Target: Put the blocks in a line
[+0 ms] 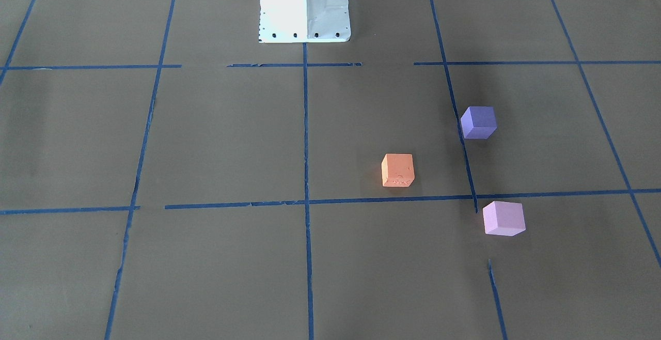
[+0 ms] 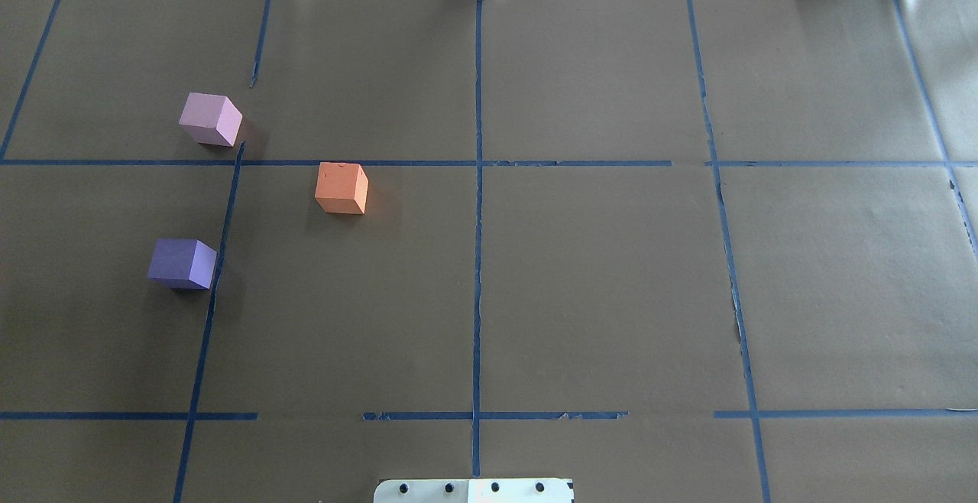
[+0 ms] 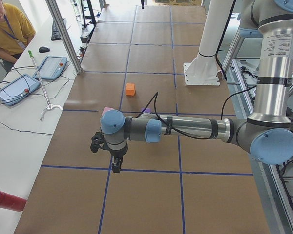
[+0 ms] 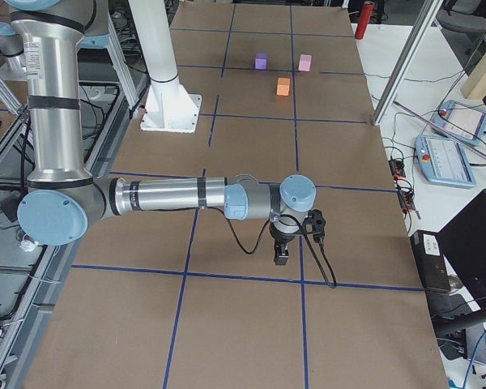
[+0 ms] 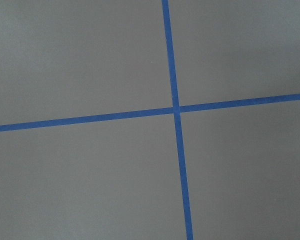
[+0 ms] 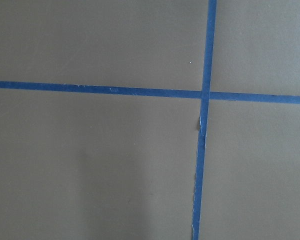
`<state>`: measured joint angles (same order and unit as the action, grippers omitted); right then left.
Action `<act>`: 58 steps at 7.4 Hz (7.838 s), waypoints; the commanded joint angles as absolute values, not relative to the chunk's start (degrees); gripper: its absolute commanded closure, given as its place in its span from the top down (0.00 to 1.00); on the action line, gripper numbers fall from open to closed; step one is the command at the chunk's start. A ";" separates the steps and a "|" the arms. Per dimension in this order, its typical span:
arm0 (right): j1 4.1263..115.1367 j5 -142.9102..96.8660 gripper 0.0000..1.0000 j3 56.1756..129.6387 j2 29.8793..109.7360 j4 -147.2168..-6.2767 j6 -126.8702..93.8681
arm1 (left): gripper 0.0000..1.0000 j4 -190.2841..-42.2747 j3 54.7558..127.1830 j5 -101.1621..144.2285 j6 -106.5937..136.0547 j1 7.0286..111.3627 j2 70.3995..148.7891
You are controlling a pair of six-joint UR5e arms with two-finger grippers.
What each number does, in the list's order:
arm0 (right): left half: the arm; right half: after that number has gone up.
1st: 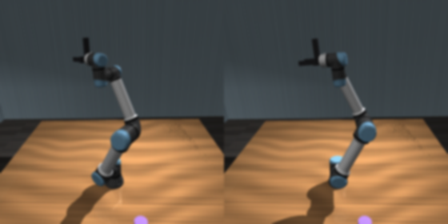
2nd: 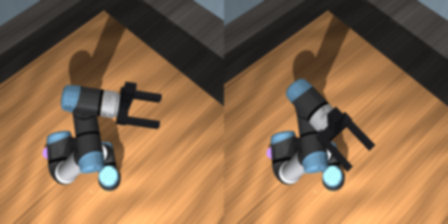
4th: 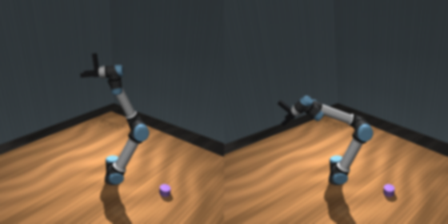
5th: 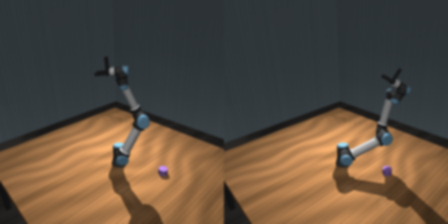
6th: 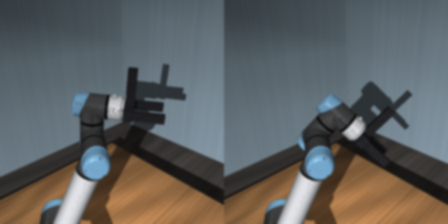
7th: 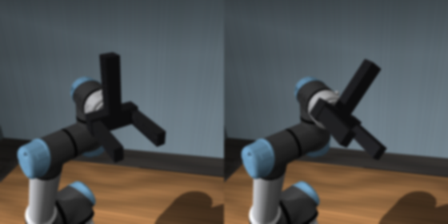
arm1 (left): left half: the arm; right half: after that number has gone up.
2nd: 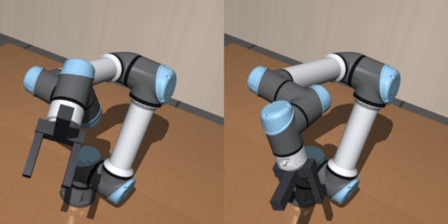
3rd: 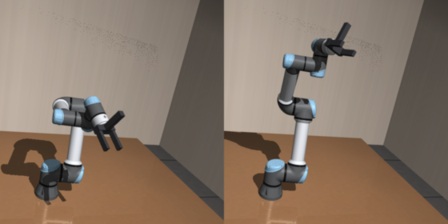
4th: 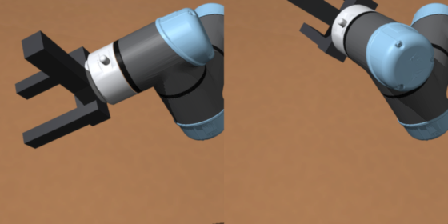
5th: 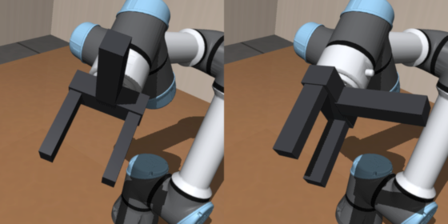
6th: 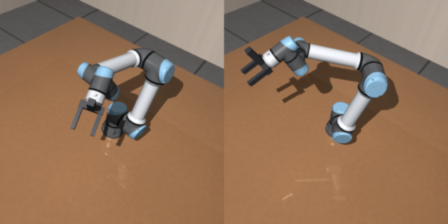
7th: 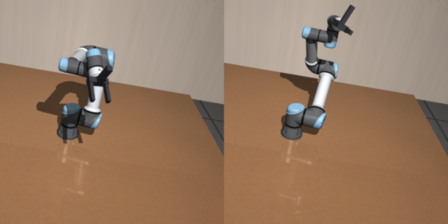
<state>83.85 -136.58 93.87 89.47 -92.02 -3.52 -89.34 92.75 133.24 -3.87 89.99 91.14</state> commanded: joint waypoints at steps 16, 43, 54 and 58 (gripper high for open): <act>83.85 -136.58 1.00 93.87 89.47 -92.02 -3.52 | 1.00 -103.01 87.37 117.38 63.98 44.94 125.16; 83.85 -136.58 1.00 93.87 89.47 -92.02 -3.52 | 1.00 -105.91 87.98 122.78 49.75 51.59 107.84; 83.85 -136.58 1.00 93.87 89.47 -92.02 -3.52 | 1.00 -87.71 92.99 126.03 -11.02 90.69 93.02; 83.85 -136.58 1.00 93.87 89.47 -92.02 -3.52 | 1.00 -87.80 92.73 126.21 -5.63 90.70 91.67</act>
<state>83.85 -136.58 93.87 89.47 -92.02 -3.52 -87.77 92.90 126.16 -7.05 90.66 91.73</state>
